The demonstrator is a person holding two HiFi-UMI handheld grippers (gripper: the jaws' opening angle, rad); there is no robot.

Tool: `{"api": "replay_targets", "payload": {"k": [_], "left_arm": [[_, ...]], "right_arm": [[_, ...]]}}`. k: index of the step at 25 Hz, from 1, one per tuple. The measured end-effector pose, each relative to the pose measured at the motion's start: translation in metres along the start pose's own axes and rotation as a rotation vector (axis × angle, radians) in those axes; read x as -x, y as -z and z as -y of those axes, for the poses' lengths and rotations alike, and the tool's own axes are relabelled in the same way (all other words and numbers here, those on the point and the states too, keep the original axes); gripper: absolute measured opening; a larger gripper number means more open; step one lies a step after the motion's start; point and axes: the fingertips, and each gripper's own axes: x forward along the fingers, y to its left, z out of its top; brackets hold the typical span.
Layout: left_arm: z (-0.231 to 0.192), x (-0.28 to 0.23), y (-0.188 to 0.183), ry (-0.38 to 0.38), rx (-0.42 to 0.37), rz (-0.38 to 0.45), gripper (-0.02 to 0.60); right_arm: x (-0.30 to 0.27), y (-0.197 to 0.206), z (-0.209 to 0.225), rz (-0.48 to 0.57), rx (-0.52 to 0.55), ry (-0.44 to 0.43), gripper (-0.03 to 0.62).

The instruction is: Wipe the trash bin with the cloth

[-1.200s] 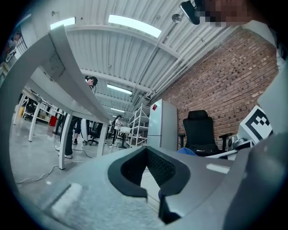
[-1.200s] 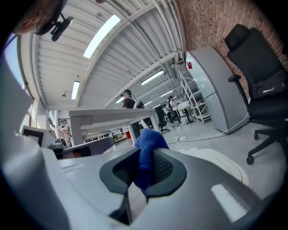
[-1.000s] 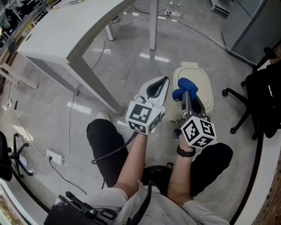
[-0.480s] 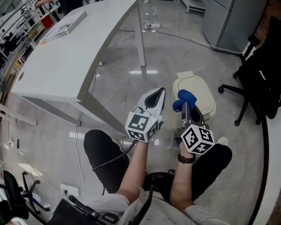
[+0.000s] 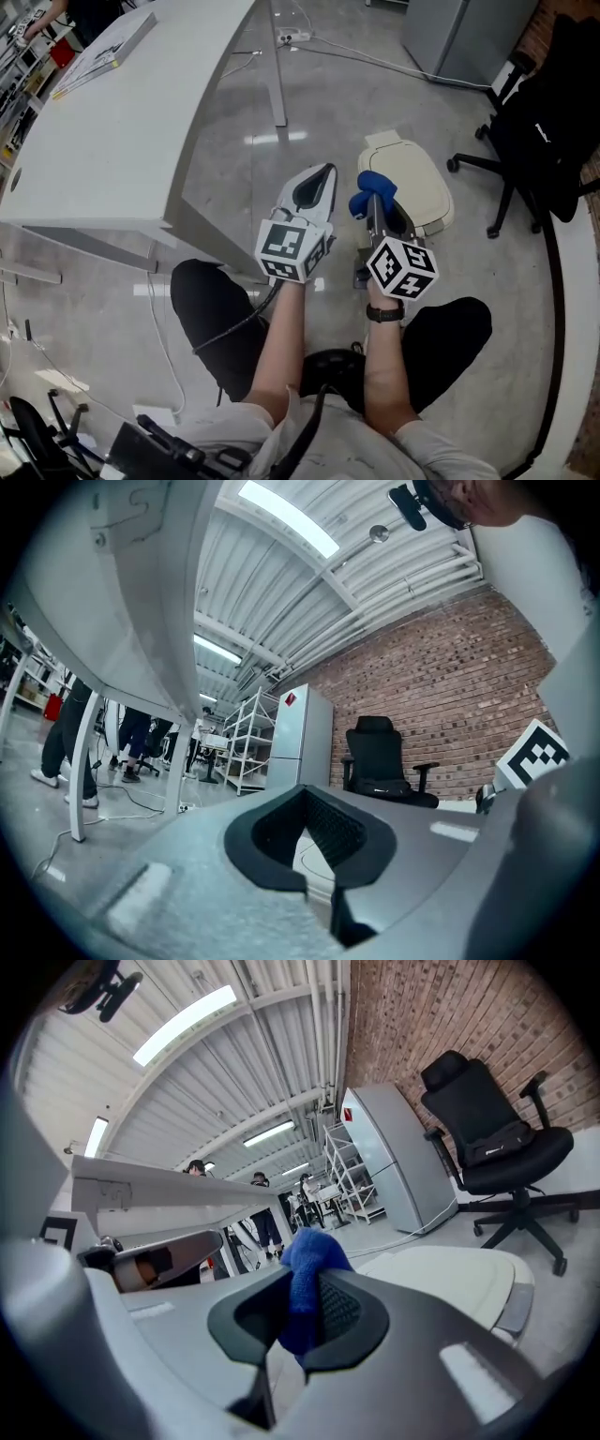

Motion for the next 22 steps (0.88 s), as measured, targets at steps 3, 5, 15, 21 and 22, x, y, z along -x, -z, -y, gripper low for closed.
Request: {"api": "replay_targets", "payload": {"k": [3,5,15,21,22], "left_arm": [[-0.015,-0.001,0.015,-0.013,0.000,-0.015,-0.002],[-0.028,0.003,0.031,-0.043,0.012,-0.038,-0.002],[-0.083,0.010,0.078,-0.070,0.037,-0.075,-0.002],[-0.088,0.005,0.099,-0.030,0.010,-0.068,-0.002],[-0.085,0.004,0.103,-0.024,0.002,-0.069,-0.002]], "right_arm": [[-0.030,0.009,0.001,-0.025,-0.006,-0.016,0.038],[-0.051,0.020,0.004,-0.034,-0.007,0.007,0.038],[-0.137,0.076,0.031,-0.010,0.082,0.229,0.040],[-0.158,0.137,0.069,-0.064,0.045,0.347,0.040],[-0.158,0.151,0.078,-0.079,0.031,0.370,0.040]]}}
